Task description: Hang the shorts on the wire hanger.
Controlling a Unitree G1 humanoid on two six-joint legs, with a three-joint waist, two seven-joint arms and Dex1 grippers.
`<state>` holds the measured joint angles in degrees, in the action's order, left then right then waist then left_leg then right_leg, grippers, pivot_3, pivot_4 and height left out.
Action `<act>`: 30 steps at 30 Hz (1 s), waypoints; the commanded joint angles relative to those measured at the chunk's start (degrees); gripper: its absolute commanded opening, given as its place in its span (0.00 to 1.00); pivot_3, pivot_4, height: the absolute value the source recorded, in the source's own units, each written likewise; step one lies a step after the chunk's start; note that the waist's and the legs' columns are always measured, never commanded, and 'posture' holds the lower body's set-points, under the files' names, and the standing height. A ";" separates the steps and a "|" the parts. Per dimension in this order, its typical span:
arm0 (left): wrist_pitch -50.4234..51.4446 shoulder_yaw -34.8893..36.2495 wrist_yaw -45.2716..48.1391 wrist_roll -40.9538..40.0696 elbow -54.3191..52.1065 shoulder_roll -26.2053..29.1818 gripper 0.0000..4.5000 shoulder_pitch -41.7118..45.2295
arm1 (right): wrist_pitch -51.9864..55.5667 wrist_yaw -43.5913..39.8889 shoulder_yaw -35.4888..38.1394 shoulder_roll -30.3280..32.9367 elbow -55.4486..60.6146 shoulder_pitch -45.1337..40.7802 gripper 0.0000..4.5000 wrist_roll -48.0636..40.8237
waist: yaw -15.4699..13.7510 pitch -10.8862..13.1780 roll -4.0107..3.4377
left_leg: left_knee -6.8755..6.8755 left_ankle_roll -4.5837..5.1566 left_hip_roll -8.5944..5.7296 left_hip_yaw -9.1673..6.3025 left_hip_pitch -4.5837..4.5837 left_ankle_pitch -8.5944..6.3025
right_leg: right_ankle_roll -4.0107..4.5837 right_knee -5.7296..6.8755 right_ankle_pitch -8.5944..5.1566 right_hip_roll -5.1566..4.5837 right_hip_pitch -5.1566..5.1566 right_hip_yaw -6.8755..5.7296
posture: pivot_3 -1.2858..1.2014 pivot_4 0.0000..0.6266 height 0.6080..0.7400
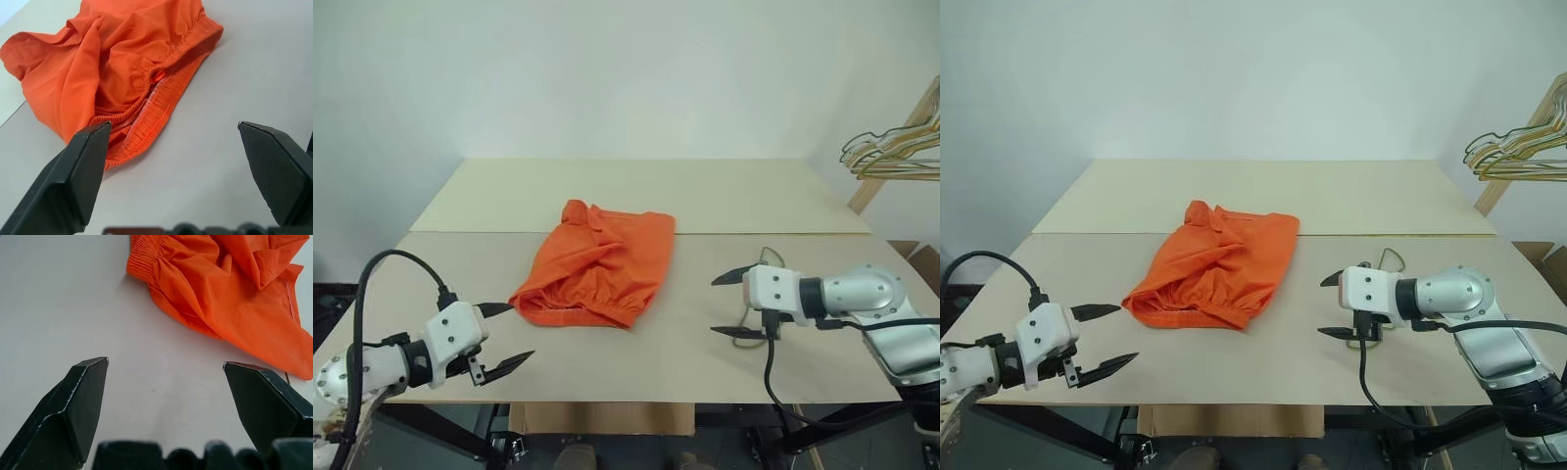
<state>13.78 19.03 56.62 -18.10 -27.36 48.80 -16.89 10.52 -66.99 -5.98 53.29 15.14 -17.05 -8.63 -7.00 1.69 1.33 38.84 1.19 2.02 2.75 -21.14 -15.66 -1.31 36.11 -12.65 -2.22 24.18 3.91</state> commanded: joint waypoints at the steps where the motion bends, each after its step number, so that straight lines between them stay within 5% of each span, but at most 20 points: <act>1: 0.00 1.36 -0.31 -0.53 -1.63 0.85 1.00 0.78 | 0.33 0.15 1.48 0.63 1.20 -0.27 0.99 -0.66 | 0.00 0.00 0.00 | 0.00 0.00 0.00 0.00 0.00 0.00 | 0.00 0.00 0.00 0.00 0.00 0.00 | 0.61 0.00 1.00; 11: -0.64 0.03 -0.87 1.58 -1.33 1.39 1.00 0.63 | 0.75 1.11 -0.08 -1.47 2.10 -2.33 0.99 -0.54 | 0.05 0.00 0.00 | 0.00 0.00 0.00 0.00 0.01 0.00 | 0.00 0.01 0.00 0.00 0.00 0.00 | 0.61 0.00 1.00; 22: -1.61 -1.06 -0.38 6.34 1.82 2.57 1.00 -2.68 | 12.33 6.20 -13.92 -14.97 5.34 -13.49 0.99 4.66 | 0.27 -0.01 -0.01 | -0.01 0.00 0.09 0.05 0.00 0.00 | 0.07 0.09 -0.01 0.08 0.10 0.00 | 0.59 0.00 1.00; 30: -2.06 -1.13 0.57 7.30 4.35 4.31 1.00 -1.71 | 11.78 16.23 -28.61 -28.56 -1.62 -18.23 0.99 20.02 | 0.72 -0.03 0.03 | -0.04 -0.03 0.10 0.12 -0.01 0.00 | 0.16 0.18 -0.04 0.08 0.19 -0.03 | 0.58 0.00 1.00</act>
<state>12.56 16.92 57.09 -10.79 -22.58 52.34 -19.37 22.26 -53.61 -33.32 25.78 14.39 -32.97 7.40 -6.28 1.66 1.36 38.79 1.13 2.12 2.88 -21.15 -15.64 -1.15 36.30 -12.68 -2.14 24.37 3.87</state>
